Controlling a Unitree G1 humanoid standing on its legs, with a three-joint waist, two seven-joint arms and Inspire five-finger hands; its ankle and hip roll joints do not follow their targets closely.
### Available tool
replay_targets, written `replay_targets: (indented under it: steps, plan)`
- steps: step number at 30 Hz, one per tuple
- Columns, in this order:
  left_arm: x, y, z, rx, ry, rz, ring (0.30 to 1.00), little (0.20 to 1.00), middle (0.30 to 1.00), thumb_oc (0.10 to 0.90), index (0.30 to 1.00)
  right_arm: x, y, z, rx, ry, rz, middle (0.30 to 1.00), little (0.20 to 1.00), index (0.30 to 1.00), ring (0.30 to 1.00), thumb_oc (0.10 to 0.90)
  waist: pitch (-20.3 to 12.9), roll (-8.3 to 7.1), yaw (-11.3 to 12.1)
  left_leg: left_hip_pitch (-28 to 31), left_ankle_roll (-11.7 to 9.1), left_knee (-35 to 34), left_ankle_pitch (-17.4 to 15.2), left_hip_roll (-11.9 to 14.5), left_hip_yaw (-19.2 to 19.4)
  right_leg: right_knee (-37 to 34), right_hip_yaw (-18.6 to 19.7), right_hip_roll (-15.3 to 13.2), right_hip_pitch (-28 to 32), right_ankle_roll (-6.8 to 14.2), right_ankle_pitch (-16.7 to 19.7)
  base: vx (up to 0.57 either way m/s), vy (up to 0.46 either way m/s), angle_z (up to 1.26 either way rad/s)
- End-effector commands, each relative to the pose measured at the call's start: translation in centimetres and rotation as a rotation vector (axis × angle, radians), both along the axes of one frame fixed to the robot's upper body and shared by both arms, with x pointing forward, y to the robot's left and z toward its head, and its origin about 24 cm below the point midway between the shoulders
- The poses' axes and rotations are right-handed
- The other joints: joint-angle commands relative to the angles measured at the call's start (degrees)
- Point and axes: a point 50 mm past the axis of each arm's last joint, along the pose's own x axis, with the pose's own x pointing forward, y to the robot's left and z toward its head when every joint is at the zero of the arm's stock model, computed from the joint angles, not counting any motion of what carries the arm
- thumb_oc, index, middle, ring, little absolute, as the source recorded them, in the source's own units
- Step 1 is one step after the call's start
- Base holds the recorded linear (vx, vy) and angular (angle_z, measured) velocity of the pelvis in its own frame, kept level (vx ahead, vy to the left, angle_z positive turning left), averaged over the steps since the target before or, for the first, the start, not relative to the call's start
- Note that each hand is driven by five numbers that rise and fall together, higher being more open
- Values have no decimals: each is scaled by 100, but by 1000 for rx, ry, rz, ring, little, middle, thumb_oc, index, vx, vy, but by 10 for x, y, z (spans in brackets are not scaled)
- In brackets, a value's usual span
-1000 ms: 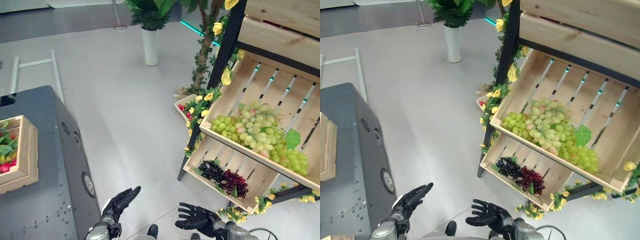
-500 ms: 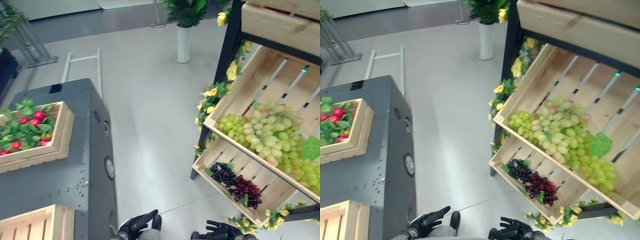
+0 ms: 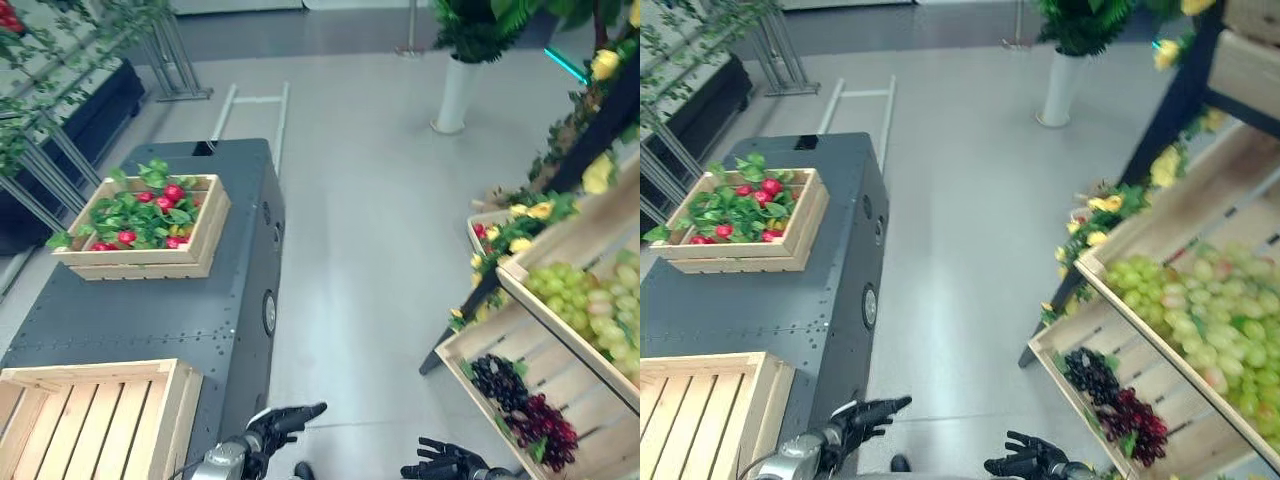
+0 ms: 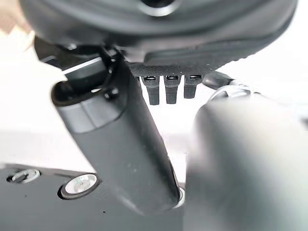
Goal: Pick up the fruits from the basket on one side to the basket on the other side
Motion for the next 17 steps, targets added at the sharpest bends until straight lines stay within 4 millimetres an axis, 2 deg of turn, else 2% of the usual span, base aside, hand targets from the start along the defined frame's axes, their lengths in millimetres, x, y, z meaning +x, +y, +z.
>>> replay_targets:
  steps: [1, 6, 11, 14, 17]
  plan:
    - [12, 13, 6, 26, -51, -15, 900, 900, 900, 800, 900, 23, 17, 2, 57, -89, -31, 900, 900, 900, 900, 800, -131, 77, 260, 375, -369, -140, -297, 83, -313, -100, 393, 51, -522, 46, 469, 26, 181, 47]
    - [9, 15, 4, 52, -39, -13, 900, 900, 900, 800, 900, 34, 37, 4, 89, -122, 37, 900, 900, 900, 900, 800, -91, 82, 328, 400, -174, -176, -442, -79, -418, 149, 279, -204, -748, 271, 575, 6, 150, 30]
    - [16, 13, 5, 59, -48, 11, 900, 900, 900, 800, 900, 40, 49, 5, 80, -120, 99, 900, 900, 900, 900, 800, -42, 37, 391, 378, -87, -177, -478, -121, -464, 212, 217, -278, -819, 346, 641, -21, 32, 13]
    - [17, 3, 4, 51, -40, -39, 900, 900, 900, 800, 900, 42, 51, 4, 74, -105, 82, 900, 900, 900, 900, 800, -23, -6, 470, 365, -58, -177, -482, -128, -491, 224, 151, -311, -803, 351, 689, -11, -14, 7]
    - [18, 3, 4, 63, -46, -41, 900, 900, 900, 800, 900, 43, 52, 4, 75, -102, 84, 900, 900, 900, 900, 800, -14, -18, 490, 375, -58, -177, -477, -116, -480, 239, 128, -310, -788, 347, 685, -4, -7, 2]
